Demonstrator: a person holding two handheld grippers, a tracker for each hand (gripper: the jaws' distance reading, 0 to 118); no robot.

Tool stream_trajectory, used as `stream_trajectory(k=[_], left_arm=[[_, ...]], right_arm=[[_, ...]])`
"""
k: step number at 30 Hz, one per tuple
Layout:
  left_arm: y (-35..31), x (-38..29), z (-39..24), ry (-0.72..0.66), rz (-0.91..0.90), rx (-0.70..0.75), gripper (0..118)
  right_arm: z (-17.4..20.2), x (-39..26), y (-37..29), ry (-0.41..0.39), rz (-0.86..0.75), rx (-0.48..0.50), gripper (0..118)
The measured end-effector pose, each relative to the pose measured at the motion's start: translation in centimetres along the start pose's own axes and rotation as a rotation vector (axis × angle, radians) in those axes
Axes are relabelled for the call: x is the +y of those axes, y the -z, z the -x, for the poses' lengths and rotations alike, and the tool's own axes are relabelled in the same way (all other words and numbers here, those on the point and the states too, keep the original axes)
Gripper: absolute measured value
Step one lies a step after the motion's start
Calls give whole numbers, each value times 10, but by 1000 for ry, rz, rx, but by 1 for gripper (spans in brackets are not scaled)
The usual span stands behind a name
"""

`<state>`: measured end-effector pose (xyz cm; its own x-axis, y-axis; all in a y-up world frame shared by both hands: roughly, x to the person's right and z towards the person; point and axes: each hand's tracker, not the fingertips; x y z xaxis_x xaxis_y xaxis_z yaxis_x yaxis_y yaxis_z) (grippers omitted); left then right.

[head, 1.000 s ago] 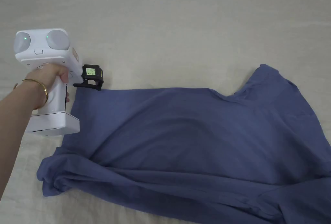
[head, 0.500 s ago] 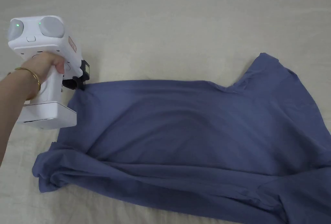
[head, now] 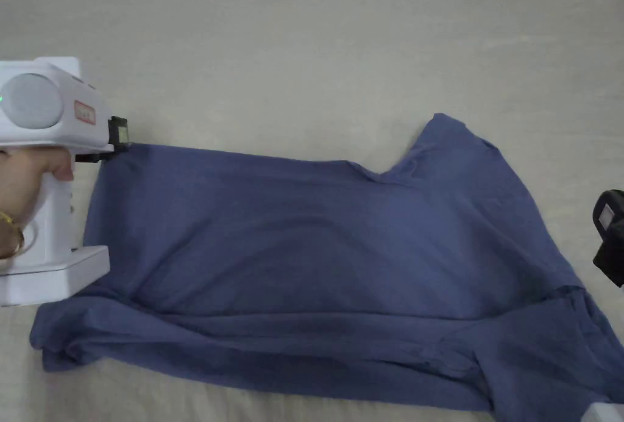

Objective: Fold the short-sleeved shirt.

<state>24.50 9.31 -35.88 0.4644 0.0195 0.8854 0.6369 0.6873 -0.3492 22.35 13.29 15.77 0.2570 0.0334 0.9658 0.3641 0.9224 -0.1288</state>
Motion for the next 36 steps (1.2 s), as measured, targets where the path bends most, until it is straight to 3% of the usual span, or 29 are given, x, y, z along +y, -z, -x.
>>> stream_trajectory(k=[8, 11, 12, 13, 14, 16, 17, 18, 24, 32, 34, 36], left_arm=[[-45, -23, -7, -44, -136, -16, 0], [-52, -28, -9, -56, -151, -24, 0], [-53, -30, -10, -59, -158, -20, 0], [-55, -32, -11, -59, -161, -18, 0], [-56, -34, -11, -60, -165, -16, 0], [-57, -36, -13, -58, -165, -11, 0], [-58, -37, -13, -55, -162, -8, 0], [-59, -38, -13, -55, -162, -7, 0], [-64, -39, -12, -90, -168, -5, 0], [-62, -35, -16, -82, -170, -4, 0], [-58, -35, -16, -86, -164, -2, 0], [-56, -35, -15, -92, -159, 1, 0]], right_arm=[[6, 15, 41, 45, 117, 72, 0], [13, 30, 79, -18, 233, 81, 0], [13, 34, 96, -4, 303, 74, 1], [12, 35, 111, 39, 356, 84, 9], [10, 36, 126, 71, 406, 89, 31], [8, 34, 152, 77, 488, 51, 90], [7, 32, 164, 60, 535, 37, 101], [6, 28, 173, 59, 574, 25, 104], [-6, -9, 217, 83, 828, -25, 104], [-5, -64, 239, 101, 911, -61, 103], [-2, -72, 238, 97, 921, -63, 94], [-3, -71, 238, 95, 929, -66, 73]])
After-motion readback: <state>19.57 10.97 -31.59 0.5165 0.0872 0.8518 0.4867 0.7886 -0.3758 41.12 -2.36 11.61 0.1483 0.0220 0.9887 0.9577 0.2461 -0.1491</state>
